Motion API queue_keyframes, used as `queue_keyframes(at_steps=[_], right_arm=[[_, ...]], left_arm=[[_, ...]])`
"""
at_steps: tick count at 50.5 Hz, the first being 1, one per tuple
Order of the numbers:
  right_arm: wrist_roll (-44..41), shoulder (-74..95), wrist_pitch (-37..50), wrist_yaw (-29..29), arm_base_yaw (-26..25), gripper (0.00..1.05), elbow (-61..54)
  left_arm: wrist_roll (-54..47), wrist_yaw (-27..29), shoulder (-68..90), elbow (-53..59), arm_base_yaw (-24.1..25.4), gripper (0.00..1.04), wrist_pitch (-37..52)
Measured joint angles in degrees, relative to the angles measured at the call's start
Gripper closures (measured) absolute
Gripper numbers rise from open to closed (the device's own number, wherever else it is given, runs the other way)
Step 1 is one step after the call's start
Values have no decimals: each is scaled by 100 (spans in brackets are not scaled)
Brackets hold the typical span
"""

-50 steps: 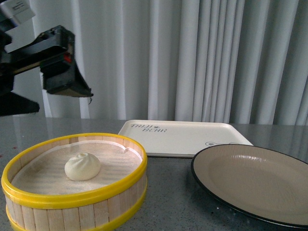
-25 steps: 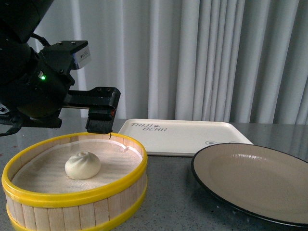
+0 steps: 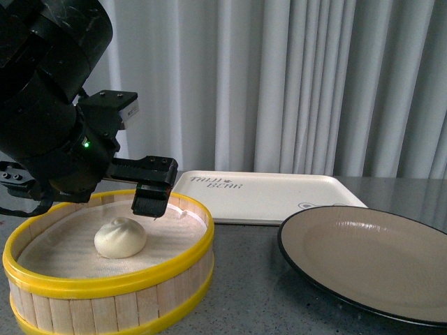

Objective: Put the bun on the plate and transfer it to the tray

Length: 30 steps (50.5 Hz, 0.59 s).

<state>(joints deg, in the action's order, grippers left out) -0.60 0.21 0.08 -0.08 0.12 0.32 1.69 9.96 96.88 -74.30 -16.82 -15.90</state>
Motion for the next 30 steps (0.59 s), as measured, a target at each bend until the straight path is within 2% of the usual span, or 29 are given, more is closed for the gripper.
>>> queue_keyframes(at_steps=[30], right_arm=[[0,0,0,0,0,9,0]], left_arm=[[129,-96,162,0,142,7,-332]])
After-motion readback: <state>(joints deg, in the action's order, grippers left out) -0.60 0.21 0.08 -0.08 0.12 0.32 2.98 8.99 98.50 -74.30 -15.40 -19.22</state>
